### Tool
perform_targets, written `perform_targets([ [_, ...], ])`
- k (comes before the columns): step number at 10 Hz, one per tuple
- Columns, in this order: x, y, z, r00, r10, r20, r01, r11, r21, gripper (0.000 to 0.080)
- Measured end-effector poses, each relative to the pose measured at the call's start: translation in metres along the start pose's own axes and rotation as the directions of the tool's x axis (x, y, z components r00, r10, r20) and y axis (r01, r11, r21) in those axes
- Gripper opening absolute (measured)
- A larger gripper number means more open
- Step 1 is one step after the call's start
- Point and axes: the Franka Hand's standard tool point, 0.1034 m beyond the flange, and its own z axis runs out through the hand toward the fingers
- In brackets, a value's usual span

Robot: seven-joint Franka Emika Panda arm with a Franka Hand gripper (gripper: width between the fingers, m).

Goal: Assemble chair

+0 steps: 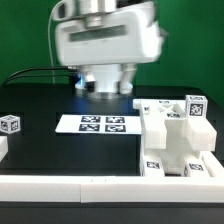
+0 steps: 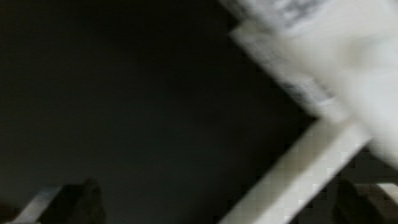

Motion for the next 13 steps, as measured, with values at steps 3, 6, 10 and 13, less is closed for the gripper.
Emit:
perform_targets([
  [3,0.011,0.024,0.005,1.0,-0.015,-0.025,0.015,1.0,-0.023,0.0649],
  [6,0.012,0.034,0.006,0.998,-0.058,-0.024,0.057,0.998,-0.017,0.0649],
  [10,0.024,0.133,0.012,0.997,-0.072,0.006,0.072,0.996,-0.056,0.0649],
  [13,0.024,0.133,0.013,0.997,-0.074,0.008,0.075,0.995,-0.059,0.0649],
])
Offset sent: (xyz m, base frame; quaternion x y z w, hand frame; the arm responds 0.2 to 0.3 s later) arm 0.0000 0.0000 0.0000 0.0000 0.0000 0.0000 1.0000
